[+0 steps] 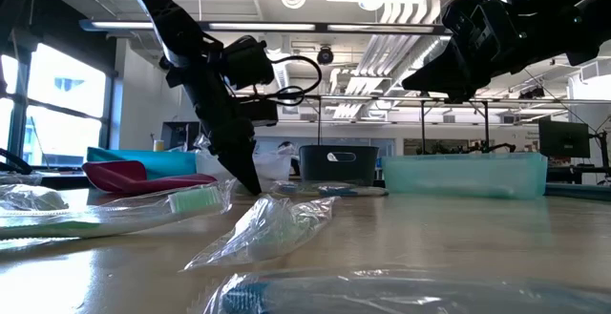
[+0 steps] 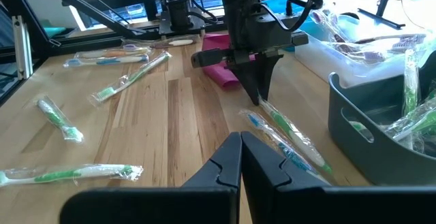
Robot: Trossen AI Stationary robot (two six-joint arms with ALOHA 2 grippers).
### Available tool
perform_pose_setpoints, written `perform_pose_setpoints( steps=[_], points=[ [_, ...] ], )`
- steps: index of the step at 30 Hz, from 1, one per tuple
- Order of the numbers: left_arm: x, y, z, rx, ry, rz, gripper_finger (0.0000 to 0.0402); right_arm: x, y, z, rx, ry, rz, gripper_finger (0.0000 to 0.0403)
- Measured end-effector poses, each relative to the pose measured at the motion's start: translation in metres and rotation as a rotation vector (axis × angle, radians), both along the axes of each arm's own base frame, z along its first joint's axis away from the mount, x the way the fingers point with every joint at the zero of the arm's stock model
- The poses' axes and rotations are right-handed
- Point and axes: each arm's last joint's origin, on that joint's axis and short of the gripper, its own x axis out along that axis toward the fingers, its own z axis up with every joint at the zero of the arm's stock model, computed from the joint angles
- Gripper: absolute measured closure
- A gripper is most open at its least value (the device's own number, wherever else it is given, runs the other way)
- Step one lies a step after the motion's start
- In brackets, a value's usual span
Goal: Pick & Place Toothbrushes
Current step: Put the green toothbrush into the dark blue bin
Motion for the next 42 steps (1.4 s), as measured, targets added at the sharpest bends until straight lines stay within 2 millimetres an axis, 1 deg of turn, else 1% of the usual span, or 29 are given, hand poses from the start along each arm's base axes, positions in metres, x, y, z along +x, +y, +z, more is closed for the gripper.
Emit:
perform_pose_setpoints(
  steps=[7,14,18,23,29,36,42],
  points=[
    [-0.003,-0.001,0.007,0.014,-0.011,0.003,0.0358,0.000,0.000,0.000,0.000,0.000,0.000,0.0401],
    [-0.009,-0.001,0.025,0.060,-0.023,0.030,0.0358,0.000,0.000,0.000,0.000,0.003,0.000,0.0401],
    [-0.011,-0.002,0.035,0.072,-0.062,0.031,0.0358,0.000,0.000,0.000,0.000,0.003,0.000,0.0401],
    [-0.012,-0.003,0.044,0.046,-0.102,0.011,0.0358,0.000,0.000,0.000,0.000,0.005,0.000,0.0401],
    [-0.010,-0.006,0.045,-0.024,-0.135,-0.042,0.0359,0.000,0.000,-0.001,0.000,0.007,0.000,0.0401],
    [-0.010,-0.007,0.045,-0.052,-0.145,-0.064,0.0396,0.000,0.000,-0.001,0.000,0.007,0.000,0.0401],
    [-0.010,-0.007,0.046,-0.051,-0.147,-0.064,0.0401,0.000,0.000,-0.001,0.000,0.007,0.000,0.0401]
  ],
)
